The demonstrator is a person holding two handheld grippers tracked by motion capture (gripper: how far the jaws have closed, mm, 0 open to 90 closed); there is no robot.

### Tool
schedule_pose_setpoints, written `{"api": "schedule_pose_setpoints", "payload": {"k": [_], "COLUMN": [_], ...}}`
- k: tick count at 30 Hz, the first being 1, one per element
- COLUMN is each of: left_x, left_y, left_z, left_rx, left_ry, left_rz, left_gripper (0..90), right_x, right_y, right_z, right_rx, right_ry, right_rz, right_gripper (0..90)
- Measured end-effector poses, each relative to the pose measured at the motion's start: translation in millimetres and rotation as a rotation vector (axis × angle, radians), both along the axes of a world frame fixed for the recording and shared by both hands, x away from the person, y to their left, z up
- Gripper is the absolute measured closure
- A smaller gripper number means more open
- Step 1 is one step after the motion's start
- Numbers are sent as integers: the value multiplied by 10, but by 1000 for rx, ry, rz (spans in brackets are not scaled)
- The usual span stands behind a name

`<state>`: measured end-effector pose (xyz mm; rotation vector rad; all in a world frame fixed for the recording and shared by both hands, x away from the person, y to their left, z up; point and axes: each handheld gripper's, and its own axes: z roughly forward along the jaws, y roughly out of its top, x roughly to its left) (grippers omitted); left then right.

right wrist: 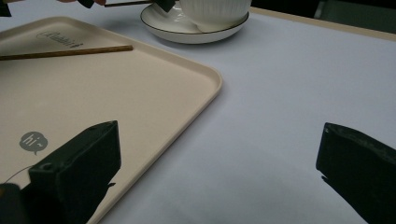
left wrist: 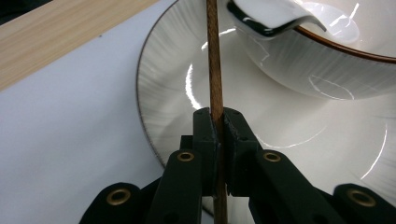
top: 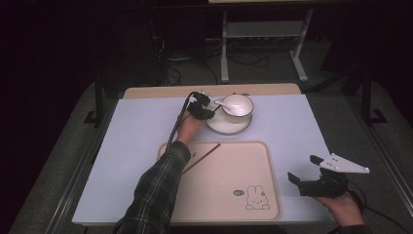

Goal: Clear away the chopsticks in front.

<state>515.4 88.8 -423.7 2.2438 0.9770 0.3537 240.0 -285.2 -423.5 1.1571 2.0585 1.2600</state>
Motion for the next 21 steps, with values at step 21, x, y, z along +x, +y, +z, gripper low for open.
{"api": "schedule_pose_setpoints", "payload": {"k": [21], "left_x": [-385], "left_y": [724], "left_z": [260], "left_rx": [-38], "left_ry": [40], "left_rz": [51], "left_gripper": [840], "right_x": [-7], "right_y": [11], "right_z": [3], "right_rx": [-5], "right_ry": [1], "right_rz": [-3], "right_gripper": [0]}}
